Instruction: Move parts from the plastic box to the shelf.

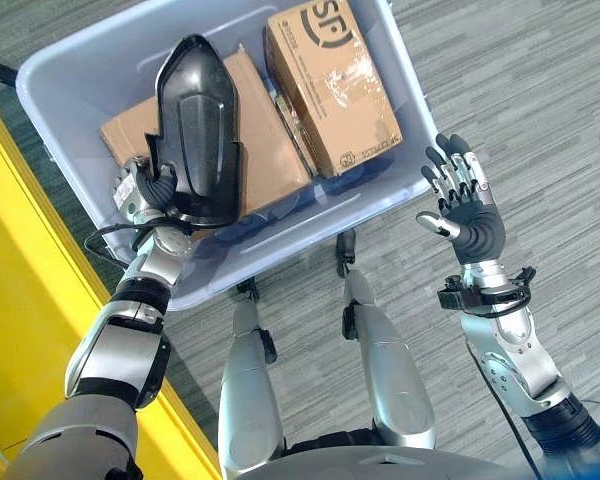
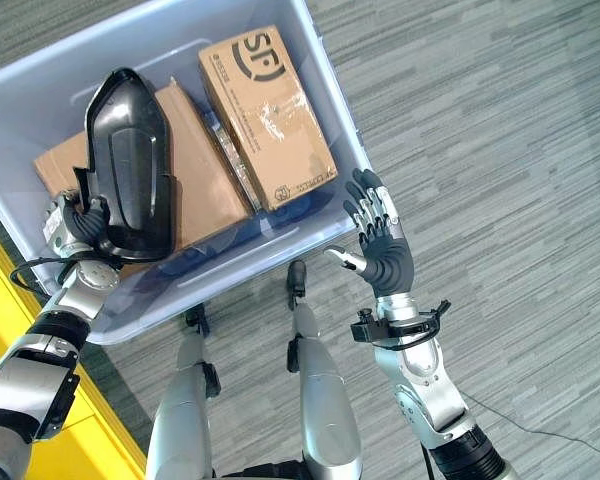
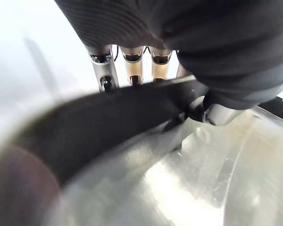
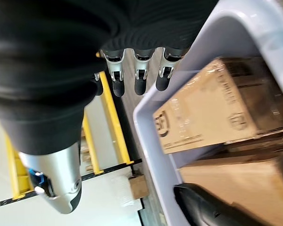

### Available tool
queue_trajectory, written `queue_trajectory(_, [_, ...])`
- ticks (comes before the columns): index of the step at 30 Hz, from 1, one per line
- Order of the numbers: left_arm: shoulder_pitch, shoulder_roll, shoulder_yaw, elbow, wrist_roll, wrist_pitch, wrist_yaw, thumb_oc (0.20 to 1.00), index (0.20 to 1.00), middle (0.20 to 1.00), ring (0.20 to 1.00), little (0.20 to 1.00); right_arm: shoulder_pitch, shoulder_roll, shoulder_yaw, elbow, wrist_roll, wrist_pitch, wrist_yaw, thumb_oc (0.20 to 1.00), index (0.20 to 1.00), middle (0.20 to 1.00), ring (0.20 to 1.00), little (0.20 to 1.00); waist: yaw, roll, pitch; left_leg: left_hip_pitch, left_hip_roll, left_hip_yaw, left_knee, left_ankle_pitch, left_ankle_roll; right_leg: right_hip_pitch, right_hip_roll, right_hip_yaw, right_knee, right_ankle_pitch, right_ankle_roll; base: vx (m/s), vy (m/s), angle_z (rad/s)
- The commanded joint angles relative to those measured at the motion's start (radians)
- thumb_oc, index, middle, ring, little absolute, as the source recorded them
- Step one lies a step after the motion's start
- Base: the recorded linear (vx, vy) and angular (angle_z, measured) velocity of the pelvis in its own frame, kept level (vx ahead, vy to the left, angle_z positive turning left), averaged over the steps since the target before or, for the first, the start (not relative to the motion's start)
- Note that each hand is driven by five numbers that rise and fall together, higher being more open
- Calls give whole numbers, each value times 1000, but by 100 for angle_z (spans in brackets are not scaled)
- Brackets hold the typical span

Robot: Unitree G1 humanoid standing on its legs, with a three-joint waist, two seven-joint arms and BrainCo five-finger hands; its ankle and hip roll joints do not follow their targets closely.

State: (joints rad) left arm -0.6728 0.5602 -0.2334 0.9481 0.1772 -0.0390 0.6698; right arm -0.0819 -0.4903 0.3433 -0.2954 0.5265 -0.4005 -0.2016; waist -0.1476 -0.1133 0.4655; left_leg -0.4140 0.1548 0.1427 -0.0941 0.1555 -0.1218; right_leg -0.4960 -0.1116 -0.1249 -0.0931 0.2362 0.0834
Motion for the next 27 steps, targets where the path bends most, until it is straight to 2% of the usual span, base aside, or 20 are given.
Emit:
queue_trajectory(1, [86, -53, -30, 26, 18, -7, -25, 200, 200, 200, 200, 200, -12, -16, -68, -35, -9, -62, -3, 1000, 1000, 1000, 1000, 1000, -8, 31, -20, 64, 35, 23, 7, -37, -31, 43, -113, -5, 44, -22, 111, 35, 5, 6])
queue_trajectory(3, [142, -43, -8, -94, 16, -35, -17, 200, 200, 200, 200, 200, -10, -3, -78, -8, -22, -52, -11, 1000, 1000, 1000, 1000, 1000, 5, 43, -45, 94, 29, 18, 7, -45, -28, 84, -120, -10, 42, -29, 114, 56, 21, 6])
queue_trajectory(4, [142, -42, -7, -96, 16, -34, -17, 200, 200, 200, 200, 200, -11, -3, -77, -8, -22, -52, -11, 1000, 1000, 1000, 1000, 1000, 3, 42, -48, 90, 28, 17, 7, -41, -28, 80, -122, -11, 41, -26, 114, 67, 24, 8])
queue_trajectory(7, [250, -54, 78, -321, -111, -107, -43, 200, 200, 200, 200, 200, 3, 9, -102, 3, -34, -35, -17, 1000, 1000, 1000, 1000, 1000, 19, 59, -75, 119, 24, 9, 7, -52, -24, 124, -130, -18, 37, -35, 114, 79, 28, 6])
queue_trajectory(8, [325, -34, 112, -473, -77, -121, -49, 200, 200, 200, 200, 200, 18, 15, -121, 11, -43, -26, -14, 1000, 1000, 1000, 1000, 1000, 32, 70, -92, 148, 23, 8, 7, -65, -22, 156, -133, -23, 35, -49, 113, 110, 41, 9])
queue_trajectory(12, [474, -16, 220, -719, -93, -170, -103, 200, 200, 200, 200, 200, 46, 24, -163, 28, -45, 7, 7, 1000, 1000, 1000, 1000, 1000, 56, 89, -133, 201, 20, 4, 7, -83, -15, 215, -142, -32, 33, -69, 115, 99, 28, 13])
queue_trajectory(16, [562, -21, 284, -844, -190, -232, -160, 200, 200, 200, 200, 200, 72, 23, -181, 35, -34, 37, 44, 1000, 1000, 1000, 1000, 1000, 68, 100, -177, 242, 13, -2, 7, -91, -8, 262, -144, -41, 29, -83, 114, 73, 17, 11])
queue_trajectory(19, [605, -14, 305, -882, -197, -239, -186, 200, 200, 200, 200, 200, 87, 24, -187, 39, -28, 47, 61, 1000, 1000, 1000, 1000, 1000, 74, 102, -198, 264, 14, -4, 7, -96, -6, 289, -144, -45, 27, -91, 114, 51, -3, 2])
queue_trajectory(22, [686, -10, 336, -959, -225, -262, -251, 200, 200, 200, 200, 200, 119, 16, -209, 40, -30, 69, 99, 1000, 1000, 1000, 1000, 1000, 86, 108, -244, 304, 16, -9, 7, -104, -4, 339, -143, -57, 23, -103, 113, 61, -21, 2])
queue_trajectory(25, [802, -11, 333, -1024, -269, -271, -369, 200, 200, 200, 200, 200, 168, 28, -238, 49, -18, 89, 139, 1000, 1000, 1000, 1000, 1000, 102, 116, -325, 347, 27, -23, 7, -105, -4, 403, -129, -80, 17, -126, 109, 25, -81, 14])
queue_trajectory(26, [804, -11, 333, -1025, -270, -271, -370, 200, 200, 200, 200, 200, 169, 28, -237, 49, -17, 89, 139, 1000, 1000, 1000, 1000, 1000, 101, 116, -325, 348, 27, -24, 7, -106, -5, 404, -128, -81, 17, -126, 108, 3, -149, 13])
queue_trajectory(27, [841, -20, 325, -1055, -300, -268, -415, 200, 200, 200, 200, 200, 178, 33, -236, 57, -15, 98, 149, 1000, 1000, 1000, 1000, 1000, 110, 119, -350, 368, 42, -35, 7, -101, -6, 428, -116, -88, 39, -156, 101, -6, -120, 14])
